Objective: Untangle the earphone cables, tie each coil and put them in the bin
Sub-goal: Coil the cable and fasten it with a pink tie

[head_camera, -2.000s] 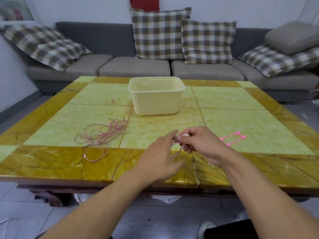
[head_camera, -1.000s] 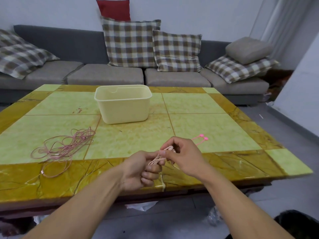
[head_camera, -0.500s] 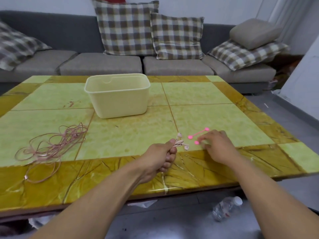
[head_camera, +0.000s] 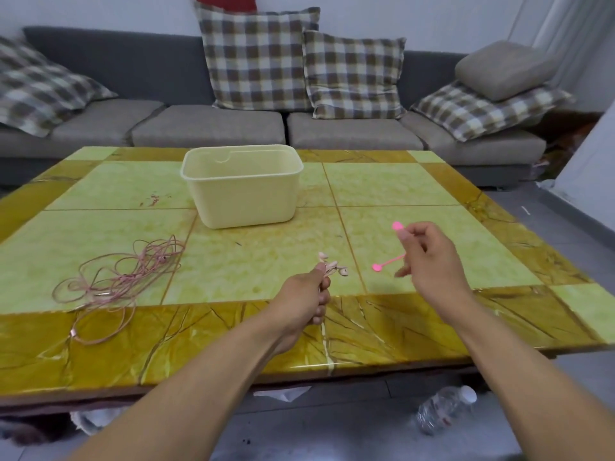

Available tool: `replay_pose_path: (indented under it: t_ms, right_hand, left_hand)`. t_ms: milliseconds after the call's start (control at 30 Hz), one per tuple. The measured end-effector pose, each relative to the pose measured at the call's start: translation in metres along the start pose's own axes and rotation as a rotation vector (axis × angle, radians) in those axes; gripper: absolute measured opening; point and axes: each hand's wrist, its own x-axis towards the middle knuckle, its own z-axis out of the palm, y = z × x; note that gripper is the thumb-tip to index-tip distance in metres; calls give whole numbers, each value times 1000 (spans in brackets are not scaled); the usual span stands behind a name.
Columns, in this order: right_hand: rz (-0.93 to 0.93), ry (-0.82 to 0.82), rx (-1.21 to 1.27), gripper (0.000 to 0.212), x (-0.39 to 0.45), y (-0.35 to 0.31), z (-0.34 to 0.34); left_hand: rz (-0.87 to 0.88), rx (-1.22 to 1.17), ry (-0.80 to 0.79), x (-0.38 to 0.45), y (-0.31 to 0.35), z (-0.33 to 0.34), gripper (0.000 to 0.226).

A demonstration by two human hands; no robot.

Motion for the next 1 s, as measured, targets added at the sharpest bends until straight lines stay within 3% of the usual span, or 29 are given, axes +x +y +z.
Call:
replay_pose_path:
  t_ms: [133, 300, 500, 600, 800, 867, 933, 1000]
  right_hand:
    - [-24, -244, 31, 15, -36, -28, 44]
    - [-12, -121, 39, 18, -44, -32, 76]
    - [-28, -109, -60, 10, -51, -33, 87]
    - [-41, -135, -63, 11, -50, -31, 91]
    - [-153, -280, -90, 23, -53, -39, 91]
    - [-79, -253, 93, 21, -58, -40, 92]
    - [158, -212, 319, 14, -60, -38, 94]
    - [419, -284, 434, 11, -58, -37, 93]
  left_hand:
    - [73, -3, 15, -7, 0, 4, 37]
    - [105, -107, 3, -16, 2, 4, 40]
    - [55, -346, -60, -20, 7, -9, 39]
    - [47, -368, -60, -21, 7, -10, 46]
    - [39, -517, 94, -10, 7, -16, 40]
    - [59, -556, 85, -8, 11, -24, 45]
    - [104, -530, 63, -7, 15, -31, 47]
    - [129, -468, 31, -7, 18, -34, 47]
